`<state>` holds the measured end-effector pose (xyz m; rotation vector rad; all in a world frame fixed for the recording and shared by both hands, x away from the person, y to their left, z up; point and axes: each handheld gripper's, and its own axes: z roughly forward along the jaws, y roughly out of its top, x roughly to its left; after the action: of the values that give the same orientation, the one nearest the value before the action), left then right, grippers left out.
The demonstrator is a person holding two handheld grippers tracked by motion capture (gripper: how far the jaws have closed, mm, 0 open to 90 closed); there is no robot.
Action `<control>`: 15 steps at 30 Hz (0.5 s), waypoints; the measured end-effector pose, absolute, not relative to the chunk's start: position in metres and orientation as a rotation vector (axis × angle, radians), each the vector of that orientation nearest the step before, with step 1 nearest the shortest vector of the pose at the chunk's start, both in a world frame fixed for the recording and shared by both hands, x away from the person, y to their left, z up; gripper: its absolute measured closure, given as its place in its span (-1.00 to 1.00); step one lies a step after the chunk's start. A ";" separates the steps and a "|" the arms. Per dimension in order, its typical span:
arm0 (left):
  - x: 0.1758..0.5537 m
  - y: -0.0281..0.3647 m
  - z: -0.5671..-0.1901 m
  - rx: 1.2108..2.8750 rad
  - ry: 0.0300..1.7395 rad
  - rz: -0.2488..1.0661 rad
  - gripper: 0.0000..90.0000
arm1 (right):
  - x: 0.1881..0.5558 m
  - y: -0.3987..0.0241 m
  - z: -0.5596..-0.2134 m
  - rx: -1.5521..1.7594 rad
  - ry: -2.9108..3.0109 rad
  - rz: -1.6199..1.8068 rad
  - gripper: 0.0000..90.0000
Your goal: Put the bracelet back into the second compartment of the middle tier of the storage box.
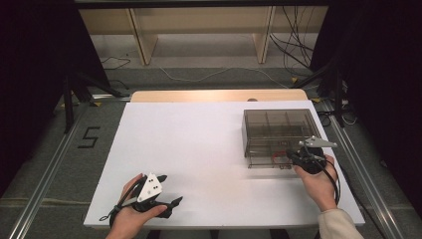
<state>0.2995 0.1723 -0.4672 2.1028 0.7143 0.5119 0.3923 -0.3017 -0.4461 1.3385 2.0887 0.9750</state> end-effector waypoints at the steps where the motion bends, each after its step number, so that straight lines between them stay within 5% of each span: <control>1: 0.300 0.172 -0.467 2.103 0.714 0.512 -0.65 | 0.393 -0.302 -0.447 1.332 2.092 0.973 0.89; 9: 0.300 0.173 -0.467 2.103 0.714 0.511 -0.65 | 0.389 -0.301 -0.444 1.337 2.088 1.004 0.68; 15: 0.299 0.173 -0.467 2.102 0.717 0.510 -0.65 | 0.382 -0.303 -0.437 1.351 2.080 1.096 0.16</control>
<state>0.2995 0.1728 -0.4673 2.1016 0.7166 0.5104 0.3820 -0.3027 -0.4371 1.3508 2.0796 1.0962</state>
